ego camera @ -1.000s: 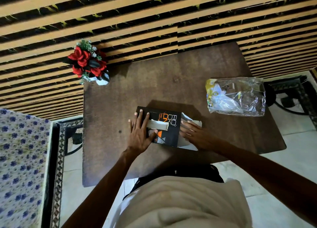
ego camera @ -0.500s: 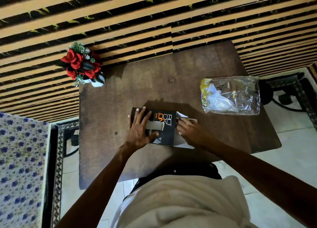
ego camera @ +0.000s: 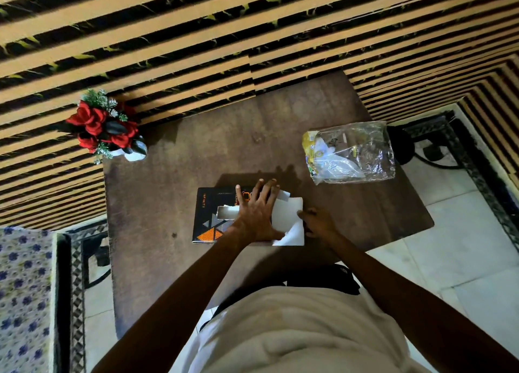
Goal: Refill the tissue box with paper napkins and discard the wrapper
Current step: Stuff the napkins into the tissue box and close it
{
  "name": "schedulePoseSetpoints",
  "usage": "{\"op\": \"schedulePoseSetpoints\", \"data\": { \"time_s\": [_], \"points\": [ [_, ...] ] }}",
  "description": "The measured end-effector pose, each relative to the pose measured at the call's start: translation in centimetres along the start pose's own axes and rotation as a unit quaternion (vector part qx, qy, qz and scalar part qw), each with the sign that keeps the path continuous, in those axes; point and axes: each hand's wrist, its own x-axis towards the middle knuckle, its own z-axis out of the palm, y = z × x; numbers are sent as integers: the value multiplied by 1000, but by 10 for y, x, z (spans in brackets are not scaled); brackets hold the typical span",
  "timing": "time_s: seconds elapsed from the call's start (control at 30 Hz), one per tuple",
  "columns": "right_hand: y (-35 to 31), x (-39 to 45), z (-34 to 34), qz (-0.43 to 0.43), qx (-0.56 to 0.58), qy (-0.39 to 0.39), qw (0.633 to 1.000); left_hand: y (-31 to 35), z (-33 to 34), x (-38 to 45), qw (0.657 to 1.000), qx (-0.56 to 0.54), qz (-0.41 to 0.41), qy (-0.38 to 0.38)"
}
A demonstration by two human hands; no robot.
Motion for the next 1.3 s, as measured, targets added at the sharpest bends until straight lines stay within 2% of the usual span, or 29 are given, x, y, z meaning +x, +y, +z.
{"op": "schedulePoseSetpoints", "data": {
  "time_s": [0.03, 0.07, 0.2, 0.3, 0.4, 0.5, 0.6, 0.67, 0.73, 0.77, 0.87, 0.97, 1.07, 1.1, 1.17, 1.23, 1.3],
  "points": [
    [-1, -1, -1, 38, 51, -28, 998, 1, -2, 1, 1000, -1, -2, -1],
    [0, -1, -3, 40, 64, -39, 996, 1, -4, 2, 1000, 0, 1, -3],
    [4, -3, -6, -20, 63, -62, 996, 1, -4, -2, 1000, -20, 16, 13],
    [3, -8, 0, -67, 75, -92, 991, -8, -1, -3, 990, -132, 14, 51],
    [-5, -12, 19, -133, 80, -90, 984, -21, -10, -6, 954, -286, -23, 86],
    [-9, -12, 41, -205, 29, -58, 977, -38, -19, -17, 931, -340, -56, 117],
    [-12, -7, 54, -220, -91, -5, 971, -61, -16, -31, 923, -325, -96, 182],
    [-18, -7, 60, -201, -140, 19, 969, -75, -8, -39, 913, -294, -196, 205],
    [-24, -7, 66, -188, -164, 38, 968, -84, 2, -48, 869, -327, -319, 190],
    [-26, -8, 69, -187, -168, 51, 967, -87, 4, -53, 839, -372, -351, 183],
    [-39, -18, 76, -185, -116, 59, 974, -90, 11, -62, 746, -542, -342, 180],
    [-53, -30, 76, -135, 10, 11, 991, -95, 19, -64, 706, -594, -334, 194],
    [-63, -34, 73, -107, 62, -61, 990, -97, 15, -64, 631, -682, -304, 209],
    [-64, -35, 69, -115, 59, -72, 989, -96, 11, -63, 616, -695, -309, 206],
    [-65, -31, 65, -124, 57, -81, 987, -94, 7, -63, 606, -714, -296, 185],
    [-67, -29, 62, -98, 45, -92, 990, -92, 8, -66, 612, -731, -255, 162],
    [-68, -28, 60, -85, 16, -86, 993, -92, 9, -66, 617, -734, -248, 139]
  ]
}}
